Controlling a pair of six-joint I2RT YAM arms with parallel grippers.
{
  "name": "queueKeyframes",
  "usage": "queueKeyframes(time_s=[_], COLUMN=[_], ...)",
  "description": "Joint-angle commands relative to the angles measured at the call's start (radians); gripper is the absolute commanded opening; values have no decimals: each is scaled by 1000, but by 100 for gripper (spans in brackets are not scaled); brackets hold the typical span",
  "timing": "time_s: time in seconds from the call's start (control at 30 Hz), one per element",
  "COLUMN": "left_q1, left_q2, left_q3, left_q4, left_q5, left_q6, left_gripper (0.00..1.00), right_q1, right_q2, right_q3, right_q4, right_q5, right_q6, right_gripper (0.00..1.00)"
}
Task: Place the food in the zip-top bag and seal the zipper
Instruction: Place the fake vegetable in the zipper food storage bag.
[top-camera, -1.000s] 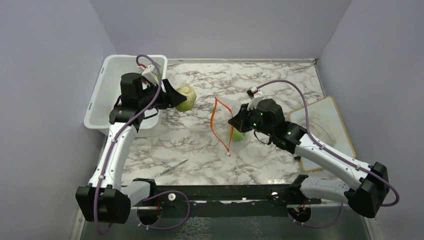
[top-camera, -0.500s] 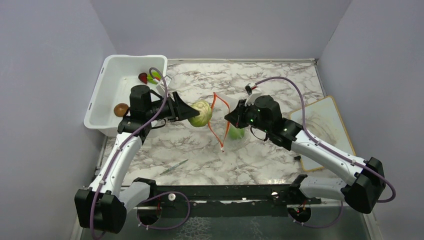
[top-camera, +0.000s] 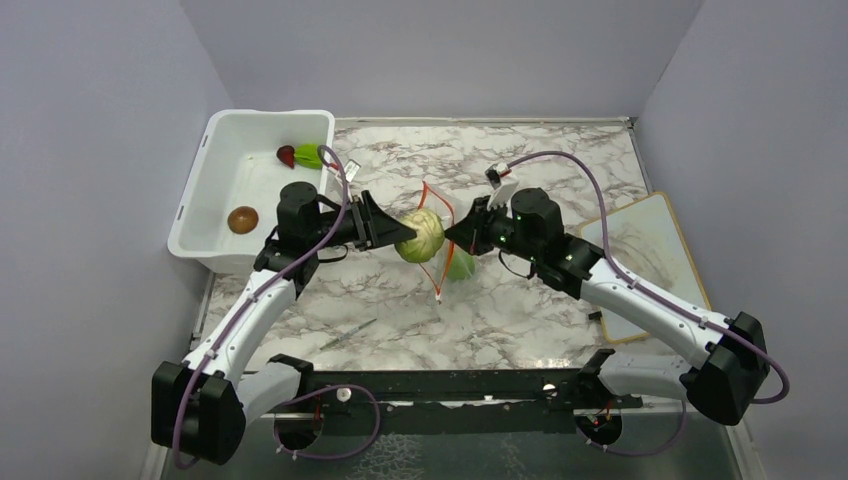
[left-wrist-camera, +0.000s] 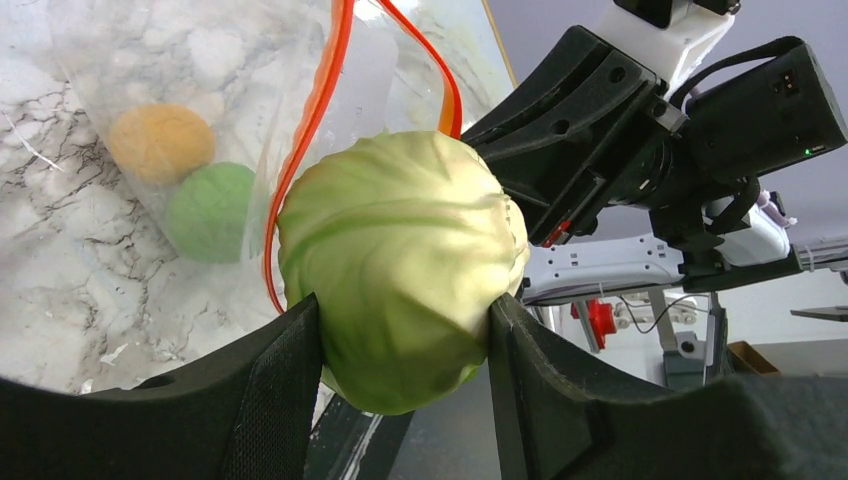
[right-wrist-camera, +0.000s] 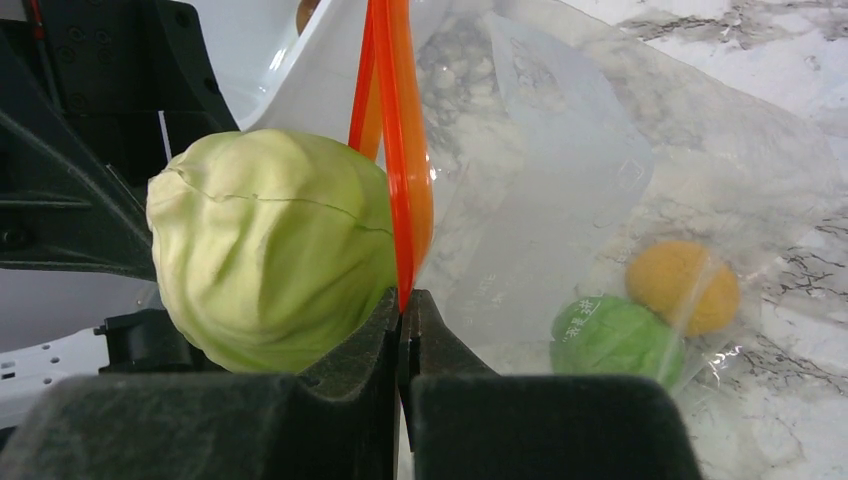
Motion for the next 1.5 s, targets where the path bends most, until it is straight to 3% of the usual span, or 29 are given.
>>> queueKeyframes(time_s=[0.0,0.23,0.47,0.73,1.23,1.33,1.47], left_q1=[-14,-17,-20,-23,-38,-39,-39], left_q2=[38,81,84,99,52,39,25], left_q3=[-26,-42,19,46,79,80,96], left_q4=[84,71,-92,-155,-138,-139,-159], left_q5=[-34,-69,-157,-201,-131,-136,-149], left_q6=[-15,18,125,122,89,94,117], left_gripper=[19,19,19,19,71,86,88], right_q1=[4,4,4,4,4,4,3], right_q2=[-20,-16,-3,7,12,10,0], right_q3=[5,-8,-14,-14,-16,-13,-16], right_q4=[103,115,131,150,136,125,120], right_q5=[-114,-157,-179,-206,-120,-110,-98], right_q6=[-12,-6,15,19,45,45,45], right_gripper=[1,1,1,1,1,1,1])
